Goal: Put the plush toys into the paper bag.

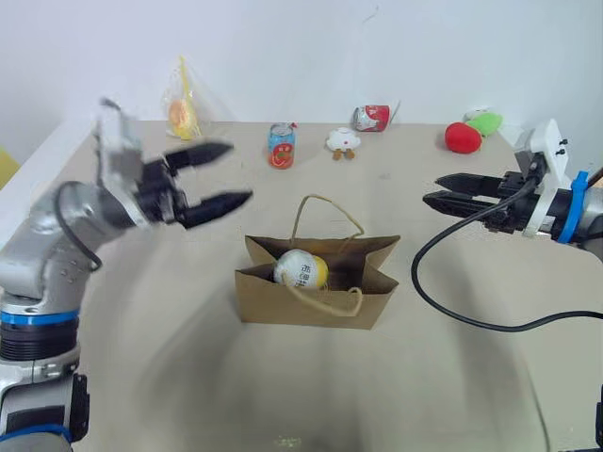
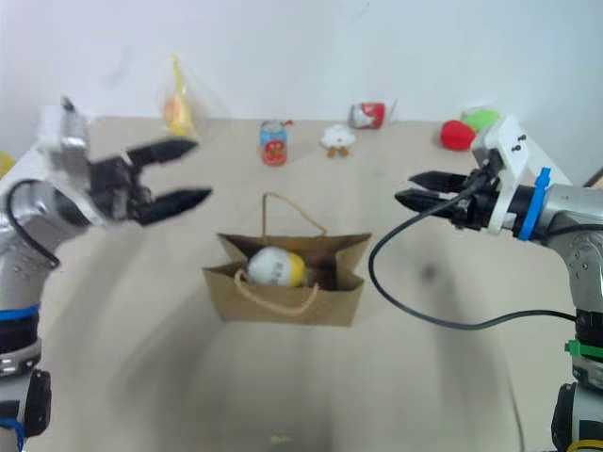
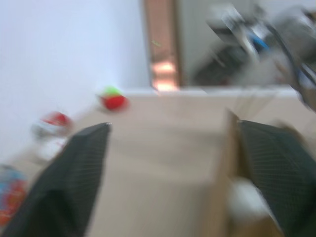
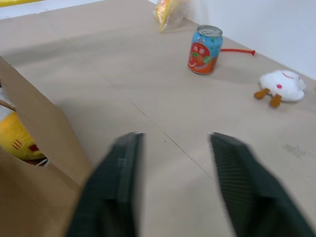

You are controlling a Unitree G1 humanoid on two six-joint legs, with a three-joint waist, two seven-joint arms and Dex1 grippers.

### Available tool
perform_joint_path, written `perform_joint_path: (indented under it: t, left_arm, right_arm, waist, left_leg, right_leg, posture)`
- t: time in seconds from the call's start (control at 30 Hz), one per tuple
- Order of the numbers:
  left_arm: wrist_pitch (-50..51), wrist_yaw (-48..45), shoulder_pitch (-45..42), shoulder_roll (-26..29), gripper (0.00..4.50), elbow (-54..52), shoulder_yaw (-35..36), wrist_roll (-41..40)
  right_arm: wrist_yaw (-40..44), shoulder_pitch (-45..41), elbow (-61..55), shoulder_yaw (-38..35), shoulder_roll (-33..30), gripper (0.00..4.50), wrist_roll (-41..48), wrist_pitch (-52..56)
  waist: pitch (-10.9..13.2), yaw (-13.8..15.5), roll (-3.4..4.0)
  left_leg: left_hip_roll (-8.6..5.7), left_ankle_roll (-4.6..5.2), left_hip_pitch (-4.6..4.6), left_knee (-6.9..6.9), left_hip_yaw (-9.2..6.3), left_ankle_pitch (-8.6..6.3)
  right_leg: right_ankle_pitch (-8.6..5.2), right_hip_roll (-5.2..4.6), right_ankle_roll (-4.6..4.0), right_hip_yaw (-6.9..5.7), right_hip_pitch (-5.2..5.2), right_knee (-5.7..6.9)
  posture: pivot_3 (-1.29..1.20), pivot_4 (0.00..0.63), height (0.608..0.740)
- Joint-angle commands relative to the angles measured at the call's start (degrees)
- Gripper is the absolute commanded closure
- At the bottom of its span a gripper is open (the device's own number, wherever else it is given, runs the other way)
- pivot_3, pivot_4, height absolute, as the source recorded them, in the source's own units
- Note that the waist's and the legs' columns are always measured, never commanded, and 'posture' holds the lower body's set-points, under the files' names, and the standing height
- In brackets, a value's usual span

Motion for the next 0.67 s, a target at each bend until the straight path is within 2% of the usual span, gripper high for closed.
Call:
perform_joint_path:
  t: [0.03, 0.1, 0.3, 0.67]
  left_arm:
    - [-0.54, 5.7, 2.23, 0.68, 0.0, 2.26, 2.2, 4.06]
    - [-5.0, 9.24, 4.69, 0.97, 0.0, 7.79, 1.77, 10.84]
    - [-13.03, 10.86, 6.51, 2.74, 0.0, 16.83, -0.5, 21.23]
    - [-15.29, 7.63, 8.01, 3.38, 0.0, 18.34, -0.67, 24.24]
  right_arm:
    - [0.63, 0.67, 2.02, -1.37, -0.71, 0.6, -1.35, -2.89]
    - [0.95, 2.83, 5.17, -2.09, -0.73, 0.08, -2.61, -4.72]
    - [1.19, 6.53, 8.94, -3.83, -0.78, 0.08, -3.68, -7.77]
    - [-3.57, 9.64, 6.2, -5.79, 2.59, 0.08, -3.95, -10.25]
  waist:
    - [0.0, 0.01, 0.0]
    - [-0.01, 0.04, 0.01]
    - [0.0, 0.23, 0.0]
    - [0.0, 0.13, 0.0]
  left_leg:
    - [0.0, 0.0, 0.0, 0.0, 0.0, 0.0]
    - [0.0, -0.01, 0.0, 0.0, -0.02, 0.01]
    - [0.0, -0.02, -0.06, 0.02, 0.02, 0.02]
    - [0.01, -0.01, 0.0, 0.01, 0.12, 0.01]
  right_leg:
    - [0.0, 0.0, 0.0, 0.0, 0.0, 0.0]
    - [0.0, 0.01, 0.0, -0.02, 0.0, 0.01]
    - [0.01, -0.03, -0.02, -0.02, -0.05, 0.03]
    - [0.03, -0.04, 0.02, 0.03, -0.04, 0.06]
  posture:
    - [0.0, 0.15, 0.74]
    - [0.0, 0.15, 0.74]
    - [0.0, 0.15, 0.74]
    - [0.0, 0.15, 0.74]
